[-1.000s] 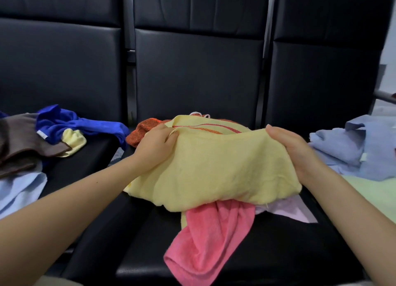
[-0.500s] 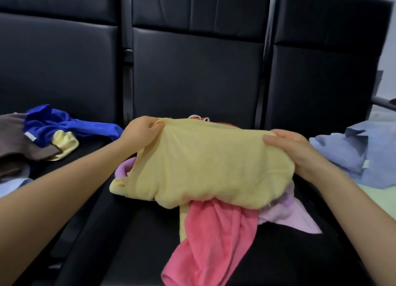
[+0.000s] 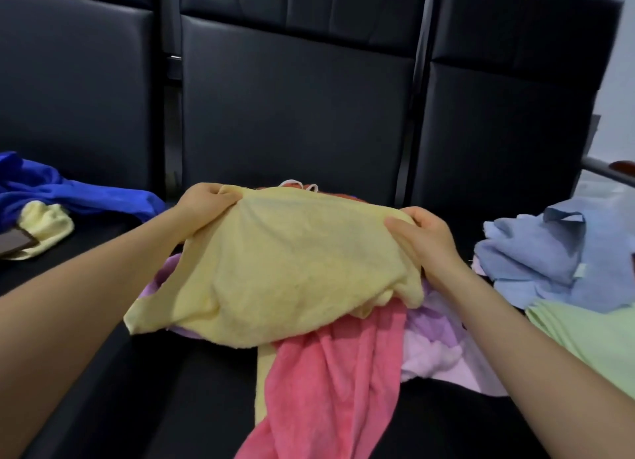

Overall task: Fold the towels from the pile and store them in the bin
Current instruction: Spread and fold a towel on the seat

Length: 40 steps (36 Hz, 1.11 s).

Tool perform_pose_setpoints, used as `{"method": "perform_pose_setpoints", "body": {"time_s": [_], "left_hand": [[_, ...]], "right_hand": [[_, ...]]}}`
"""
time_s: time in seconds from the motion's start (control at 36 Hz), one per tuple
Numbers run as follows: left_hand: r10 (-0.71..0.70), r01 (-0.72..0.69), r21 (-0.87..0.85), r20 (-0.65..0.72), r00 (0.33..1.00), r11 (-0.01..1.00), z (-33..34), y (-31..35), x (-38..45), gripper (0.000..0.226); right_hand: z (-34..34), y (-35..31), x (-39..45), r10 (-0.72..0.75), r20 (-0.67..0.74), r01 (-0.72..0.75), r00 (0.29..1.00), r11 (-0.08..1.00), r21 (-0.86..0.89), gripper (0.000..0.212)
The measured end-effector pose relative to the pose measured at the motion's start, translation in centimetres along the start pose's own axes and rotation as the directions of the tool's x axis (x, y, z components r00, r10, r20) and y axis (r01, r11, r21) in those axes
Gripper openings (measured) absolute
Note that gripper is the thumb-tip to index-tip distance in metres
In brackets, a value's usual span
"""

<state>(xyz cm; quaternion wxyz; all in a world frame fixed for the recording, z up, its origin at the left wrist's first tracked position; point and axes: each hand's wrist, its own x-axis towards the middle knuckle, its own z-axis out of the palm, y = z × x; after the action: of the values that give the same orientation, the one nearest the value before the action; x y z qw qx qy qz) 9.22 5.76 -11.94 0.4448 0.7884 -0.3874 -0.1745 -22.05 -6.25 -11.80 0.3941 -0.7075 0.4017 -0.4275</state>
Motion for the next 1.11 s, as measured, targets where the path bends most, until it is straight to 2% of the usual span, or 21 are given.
{"method": "perform_pose_setpoints", "body": {"time_s": [0.11, 0.28, 0.36, 0.47, 0.58, 0.67, 0.75, 0.83, 0.94, 1.03, 1.11], "left_hand": [[0.055, -0.057, -0.011, -0.104, 0.993, 0.998, 0.0, -0.4, -0.3, 0.025], [-0.004, 0.001, -0.028, -0.115, 0.993, 1.0, 0.2, -1.1, -1.9, 0.042], [-0.019, 0.011, -0.05, -0.153, 0.988, 0.999, -0.1, -0.6, -3.4, 0.033], [-0.02, -0.031, -0.229, -0.215, 0.976, 0.973, -1.6, 1.0, -6.2, 0.021], [0.002, -0.086, -0.306, -0.266, 0.964, 0.948, -2.2, 1.8, -9.8, 0.026], [0.007, -0.105, -0.336, -0.281, 0.96, 0.936, -2.3, 2.2, -12.0, 0.019], [-0.004, -0.129, -0.403, -0.313, 0.95, 0.906, -3.1, 2.9, -13.3, 0.018], [-0.014, -0.133, -0.435, -0.32, 0.947, 0.891, -3.7, 3.5, -14.3, 0.019], [0.017, -0.159, -0.41, -0.33, 0.944, 0.898, -4.7, 5.0, -15.1, 0.026], [0.071, -0.229, -0.406, -0.369, 0.927, 0.885, -6.8, 7.3, -15.2, 0.03], [0.138, -0.315, -0.437, -0.391, 0.91, 0.842, -9.8, 10.4, -15.6, 0.023]], "right_hand": [[0.2, 0.0, 0.0, -0.04, 0.008, 0.04, 0.999, 0.999, 0.024, 0.003], [-0.7, 1.5, -0.6, 0.028, 0.138, -0.026, 0.99, 0.999, -0.019, 0.012], [-1.3, 1.7, -1.4, 0.019, 0.113, -0.02, 0.993, 1.0, 0.004, 0.011], [-1.6, 1.3, -3.3, -0.029, 0.112, 0.033, 0.993, 0.999, -0.039, 0.008], [-2.0, -0.7, -5.0, -0.092, -0.01, 0.092, 0.996, 0.996, -0.001, 0.015], [-2.3, -2.3, -6.3, -0.102, -0.09, 0.106, 0.991, 0.993, 0.045, 0.006], [-3.0, -4.0, -7.7, -0.165, -0.14, 0.168, 0.976, 0.986, 0.01, 0.01], [-3.8, -5.2, -8.5, -0.166, -0.195, 0.173, 0.967, 0.985, 0.015, 0.009], [-4.6, -6.7, -9.1, -0.152, -0.217, 0.161, 0.964, 0.987, 0.025, 0.01], [-5.3, -9.0, -8.7, -0.142, -0.222, 0.161, 0.965, 0.984, 0.073, 0.008], [-6.3, -12.7, -7.9, -0.173, -0.223, 0.203, 0.959, 0.972, 0.12, 0.007]]}}
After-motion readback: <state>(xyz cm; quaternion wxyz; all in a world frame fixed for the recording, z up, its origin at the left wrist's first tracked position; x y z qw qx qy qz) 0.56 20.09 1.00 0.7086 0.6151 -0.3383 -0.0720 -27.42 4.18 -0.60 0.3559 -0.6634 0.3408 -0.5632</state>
